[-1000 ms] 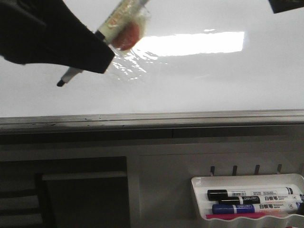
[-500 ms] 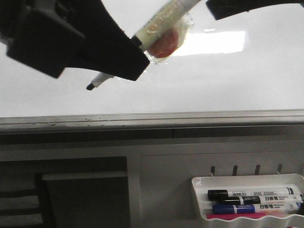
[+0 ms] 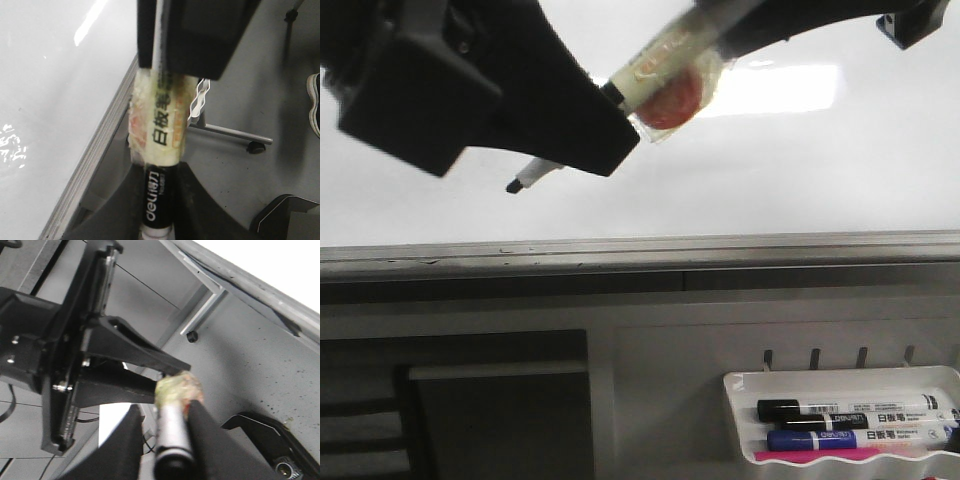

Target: Write number 7 on whiteboard

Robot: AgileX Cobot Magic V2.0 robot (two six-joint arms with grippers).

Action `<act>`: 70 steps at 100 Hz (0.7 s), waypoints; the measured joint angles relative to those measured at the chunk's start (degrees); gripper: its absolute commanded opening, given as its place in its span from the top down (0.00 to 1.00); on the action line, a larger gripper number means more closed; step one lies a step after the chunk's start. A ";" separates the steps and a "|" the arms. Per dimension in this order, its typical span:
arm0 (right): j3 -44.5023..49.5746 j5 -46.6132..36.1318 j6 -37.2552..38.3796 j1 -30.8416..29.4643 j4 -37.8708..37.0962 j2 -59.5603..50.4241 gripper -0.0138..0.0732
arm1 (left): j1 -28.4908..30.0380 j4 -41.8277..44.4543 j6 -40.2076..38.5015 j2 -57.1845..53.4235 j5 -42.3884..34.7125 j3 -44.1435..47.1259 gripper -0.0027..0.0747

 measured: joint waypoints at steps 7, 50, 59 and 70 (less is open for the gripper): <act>0.00 -0.15 -0.21 0.00 -0.53 0.00 0.91 | 0.00 0.00 0.10 0.00 0.00 0.00 0.99; -0.01 -1.35 -2.08 0.00 -0.84 -0.26 0.90 | 0.50 -0.69 0.32 -0.43 -0.43 -0.66 0.46; 0.11 -3.52 -2.17 0.00 -2.25 -1.55 0.90 | 2.80 -1.86 0.32 -2.08 -1.41 -1.14 0.30; 1.56 -8.56 -2.31 0.00 -3.55 -5.73 0.90 | 7.81 -4.83 0.22 -5.11 -1.78 -1.14 0.29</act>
